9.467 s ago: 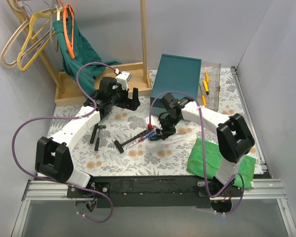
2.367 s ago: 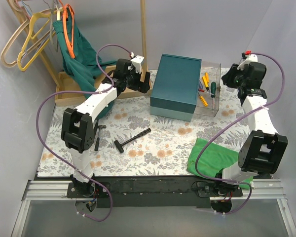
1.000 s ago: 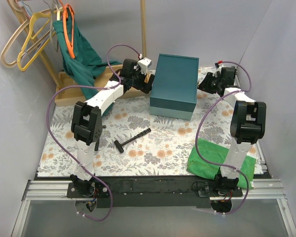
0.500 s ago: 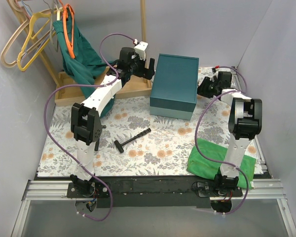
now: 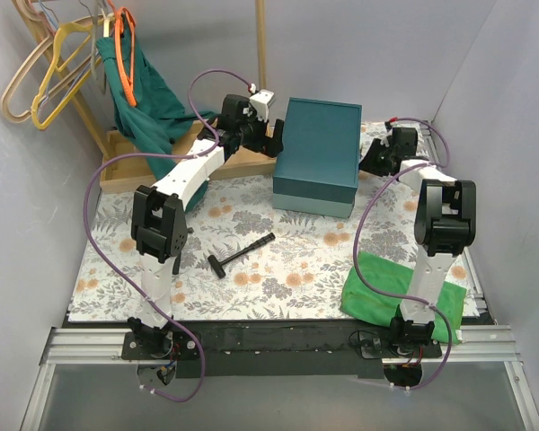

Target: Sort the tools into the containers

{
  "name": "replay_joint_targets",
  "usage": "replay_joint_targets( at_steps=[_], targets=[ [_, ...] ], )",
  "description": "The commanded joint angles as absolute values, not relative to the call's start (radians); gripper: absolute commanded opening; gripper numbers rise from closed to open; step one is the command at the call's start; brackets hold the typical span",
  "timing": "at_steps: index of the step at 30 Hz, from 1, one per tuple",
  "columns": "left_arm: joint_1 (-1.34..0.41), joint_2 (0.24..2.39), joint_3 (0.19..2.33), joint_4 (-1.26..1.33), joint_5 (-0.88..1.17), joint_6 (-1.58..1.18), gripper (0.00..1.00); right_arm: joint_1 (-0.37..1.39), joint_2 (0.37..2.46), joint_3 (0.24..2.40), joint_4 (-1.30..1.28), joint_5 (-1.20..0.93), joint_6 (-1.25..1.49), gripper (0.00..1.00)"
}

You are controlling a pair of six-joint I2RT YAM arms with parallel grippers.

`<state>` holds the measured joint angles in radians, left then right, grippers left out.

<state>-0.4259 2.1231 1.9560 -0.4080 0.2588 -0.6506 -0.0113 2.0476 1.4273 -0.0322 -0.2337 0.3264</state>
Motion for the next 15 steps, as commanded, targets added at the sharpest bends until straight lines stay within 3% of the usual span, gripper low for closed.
replay_joint_targets(
  at_steps=[1, 15],
  targets=[
    [-0.428, 2.128, 1.919, -0.433, 0.245, -0.643, 0.98, -0.095, 1.99, 1.352, -0.104, -0.077, 0.247, 0.31],
    [-0.428, 2.088, 1.864, -0.407, 0.222, -0.653, 0.98, -0.229, 1.865, 1.293, -0.089, -0.101, 0.163, 0.3]
  ],
)
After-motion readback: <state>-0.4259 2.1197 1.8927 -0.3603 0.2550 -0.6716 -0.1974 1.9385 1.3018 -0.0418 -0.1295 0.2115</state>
